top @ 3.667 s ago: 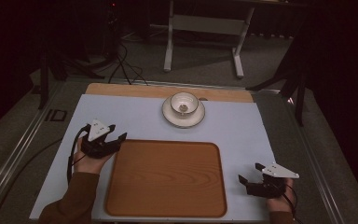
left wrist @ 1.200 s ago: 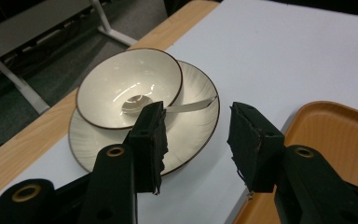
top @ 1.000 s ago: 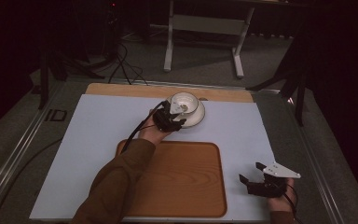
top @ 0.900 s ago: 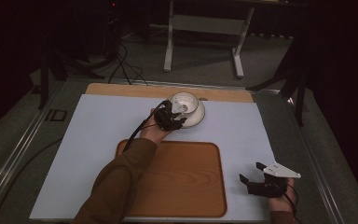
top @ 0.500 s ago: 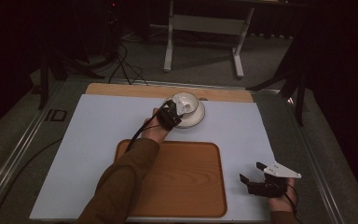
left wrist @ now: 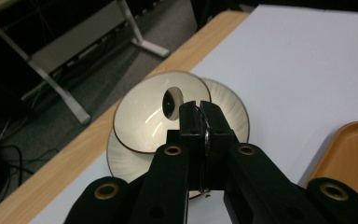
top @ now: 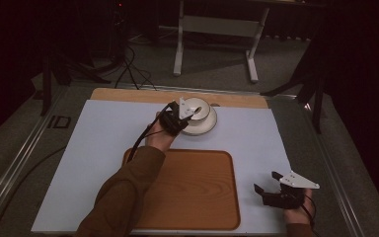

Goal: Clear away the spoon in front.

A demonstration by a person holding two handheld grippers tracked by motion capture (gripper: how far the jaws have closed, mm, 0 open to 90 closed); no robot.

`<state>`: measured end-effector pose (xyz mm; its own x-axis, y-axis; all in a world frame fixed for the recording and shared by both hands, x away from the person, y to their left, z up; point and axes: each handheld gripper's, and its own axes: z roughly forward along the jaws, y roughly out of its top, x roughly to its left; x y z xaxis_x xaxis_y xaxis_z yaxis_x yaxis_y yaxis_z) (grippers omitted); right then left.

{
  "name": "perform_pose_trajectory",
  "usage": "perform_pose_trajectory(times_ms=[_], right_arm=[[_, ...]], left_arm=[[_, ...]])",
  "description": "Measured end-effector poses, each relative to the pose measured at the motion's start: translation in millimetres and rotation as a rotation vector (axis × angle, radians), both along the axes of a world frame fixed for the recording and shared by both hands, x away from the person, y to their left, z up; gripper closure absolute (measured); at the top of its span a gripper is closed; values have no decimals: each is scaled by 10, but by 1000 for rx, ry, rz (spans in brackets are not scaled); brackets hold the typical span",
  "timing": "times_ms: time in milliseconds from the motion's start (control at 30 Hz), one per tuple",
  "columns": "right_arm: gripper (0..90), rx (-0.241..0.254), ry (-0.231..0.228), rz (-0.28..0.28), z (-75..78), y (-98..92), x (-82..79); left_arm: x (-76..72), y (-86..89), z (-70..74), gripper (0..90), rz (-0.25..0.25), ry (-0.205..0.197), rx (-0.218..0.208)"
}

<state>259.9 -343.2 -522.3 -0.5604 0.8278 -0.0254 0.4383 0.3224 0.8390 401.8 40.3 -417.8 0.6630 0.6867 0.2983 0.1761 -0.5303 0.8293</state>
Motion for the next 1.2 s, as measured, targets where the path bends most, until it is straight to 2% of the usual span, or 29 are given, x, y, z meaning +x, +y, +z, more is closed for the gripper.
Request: perform_pose_trajectory(times_ms=[67, 233, 333, 533, 967, 1200], right_arm=[[134, -2, 0, 1, 0, 1, 0], [134, -2, 1, 0, 0, 3, -1], [134, -2, 0, 0, 1, 2, -1], [134, -1, -2, 0, 1, 2, 0], [134, 1, -3, 0, 3, 2, -3], [134, -1, -4, -1, 1, 4, -1]], left_arm=[[-67, 47, 54, 886, -4, -14, -18], [-212, 203, 135, 886, -6, -24, -33], [-280, 313, 160, 886, -20, -4, -47], [-427, 538, 187, 886, -14, -3, -54], [-710, 876, 110, 886, 10, -6, -71], [-894, 1050, 58, 886, 32, -14, -53]])
